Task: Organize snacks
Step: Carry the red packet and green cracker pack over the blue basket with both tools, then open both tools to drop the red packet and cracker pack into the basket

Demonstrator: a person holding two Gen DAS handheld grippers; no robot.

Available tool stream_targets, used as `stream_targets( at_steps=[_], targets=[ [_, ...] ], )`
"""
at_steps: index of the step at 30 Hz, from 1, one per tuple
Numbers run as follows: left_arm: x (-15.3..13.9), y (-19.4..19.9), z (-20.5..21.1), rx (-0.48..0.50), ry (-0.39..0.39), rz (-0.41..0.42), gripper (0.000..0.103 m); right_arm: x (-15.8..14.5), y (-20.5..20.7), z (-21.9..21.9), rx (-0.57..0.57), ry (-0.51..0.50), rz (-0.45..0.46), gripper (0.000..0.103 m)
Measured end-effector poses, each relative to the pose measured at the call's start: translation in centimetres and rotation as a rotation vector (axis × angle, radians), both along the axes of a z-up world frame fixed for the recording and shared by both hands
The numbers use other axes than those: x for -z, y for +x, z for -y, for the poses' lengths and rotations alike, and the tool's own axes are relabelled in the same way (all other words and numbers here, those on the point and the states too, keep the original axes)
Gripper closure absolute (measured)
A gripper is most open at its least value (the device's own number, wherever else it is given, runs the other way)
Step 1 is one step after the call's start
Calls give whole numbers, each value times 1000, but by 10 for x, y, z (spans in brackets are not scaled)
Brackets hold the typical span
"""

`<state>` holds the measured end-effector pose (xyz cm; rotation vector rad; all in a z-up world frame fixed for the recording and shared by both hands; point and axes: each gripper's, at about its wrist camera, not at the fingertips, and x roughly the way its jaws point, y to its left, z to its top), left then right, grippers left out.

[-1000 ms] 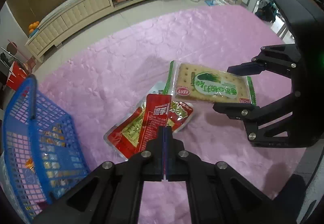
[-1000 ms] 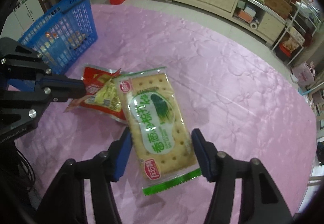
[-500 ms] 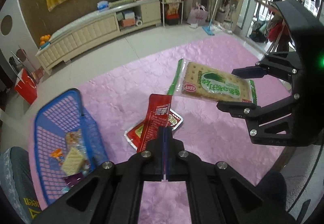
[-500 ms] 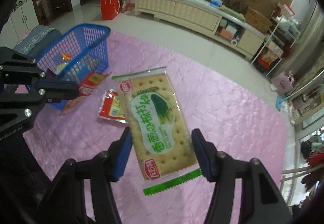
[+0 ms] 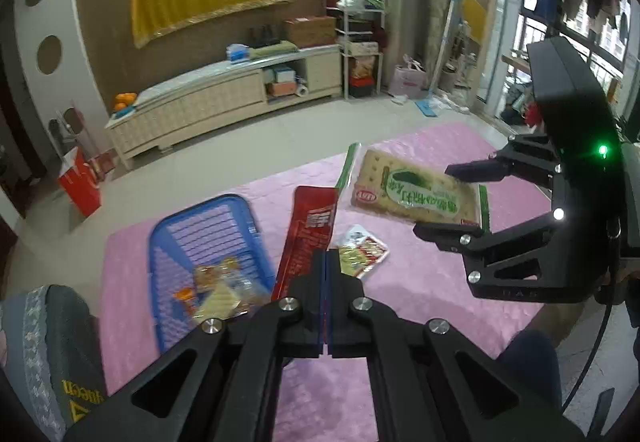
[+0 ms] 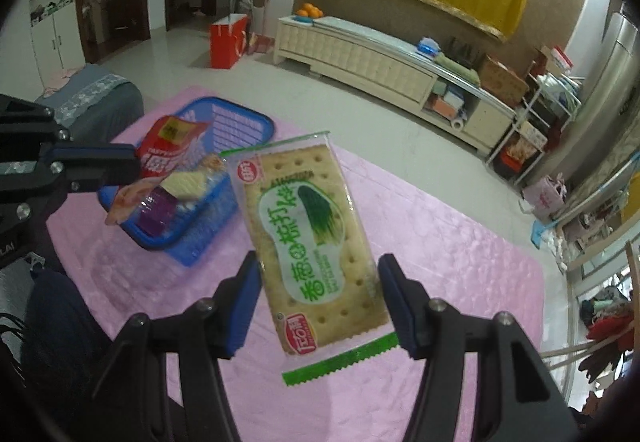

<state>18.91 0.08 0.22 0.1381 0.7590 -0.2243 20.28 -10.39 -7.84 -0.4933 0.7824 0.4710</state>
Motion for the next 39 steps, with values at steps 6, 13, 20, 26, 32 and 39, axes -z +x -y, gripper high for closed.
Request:
stream_targets(
  at_steps=[6,13,20,26,32,39],
  targets=[
    [-6,-14,-46,-67,-19,5,103,-1,-9,-44,-55,-20,25,40],
    [1,-22,-99,-129,-43,-2,103,6,-8,-90,-110,-10,0,40],
    [23,-12,-134,-168,-73,-40,103,25,5,-127,-153,-26,-35,40],
    [45,10,-153,-185,-66,-89,103,41,31,-148,-151,-36,-60,40],
    [60,32,-167,-196,-80,-114,103,63,60,-160,-118,-57,-96,40],
    [77,45,-170,-208,-86,-133,103,85,82,-164,-67,-66,-106,40]
  ],
)
